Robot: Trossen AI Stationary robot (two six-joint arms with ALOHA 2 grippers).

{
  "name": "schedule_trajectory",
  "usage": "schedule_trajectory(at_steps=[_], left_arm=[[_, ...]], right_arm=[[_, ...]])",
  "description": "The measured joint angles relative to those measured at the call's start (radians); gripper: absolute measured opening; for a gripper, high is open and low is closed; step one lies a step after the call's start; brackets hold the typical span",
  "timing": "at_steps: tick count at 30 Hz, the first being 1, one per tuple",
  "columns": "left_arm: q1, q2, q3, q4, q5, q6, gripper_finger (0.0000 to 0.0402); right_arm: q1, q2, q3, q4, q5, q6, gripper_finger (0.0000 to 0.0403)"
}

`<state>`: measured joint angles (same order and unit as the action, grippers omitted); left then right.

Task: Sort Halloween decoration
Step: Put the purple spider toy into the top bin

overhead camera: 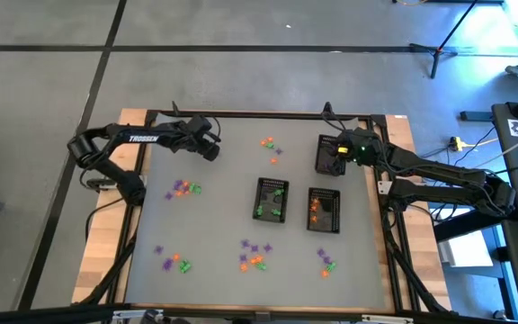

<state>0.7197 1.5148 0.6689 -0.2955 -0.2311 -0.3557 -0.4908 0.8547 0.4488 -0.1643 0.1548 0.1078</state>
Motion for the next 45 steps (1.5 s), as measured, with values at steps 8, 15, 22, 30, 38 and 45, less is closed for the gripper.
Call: schedule_trajectory(at_steps=[8,15,22,30,38,45], left_arm=[[0.011,0.053,0.004,0.028,0.023,-0.004,0.0101],[0.008,0.055,0.002,0.043,0.023,0.000,0.0074],[-0.008,0.055,0.002,0.056,0.004,0.081,0.0005],[-0.025,0.009,-0.002,0.052,0.009,0.103,0.0000],[-0.128,-0.118,-0.002,0.077,0.016,0.103,0.0000],[-0.293,-0.194,0.000,0.263,0.017,0.103,0.0000]], right_arm=[[0.000,0.000,0.000,0.007,-0.010,0.000,0.0152],[0.000,0.000,0.000,0.007,-0.010,0.000,0.0152],[0.000,0.000,0.000,0.007,-0.010,0.000,0.0152],[0.000,0.000,0.000,0.006,-0.010,0.000,0.0152],[0.000,0.000,0.000,0.007,-0.011,0.025,0.0152],[0.000,0.024,0.001,0.124,-0.164,0.049,0.0152]])
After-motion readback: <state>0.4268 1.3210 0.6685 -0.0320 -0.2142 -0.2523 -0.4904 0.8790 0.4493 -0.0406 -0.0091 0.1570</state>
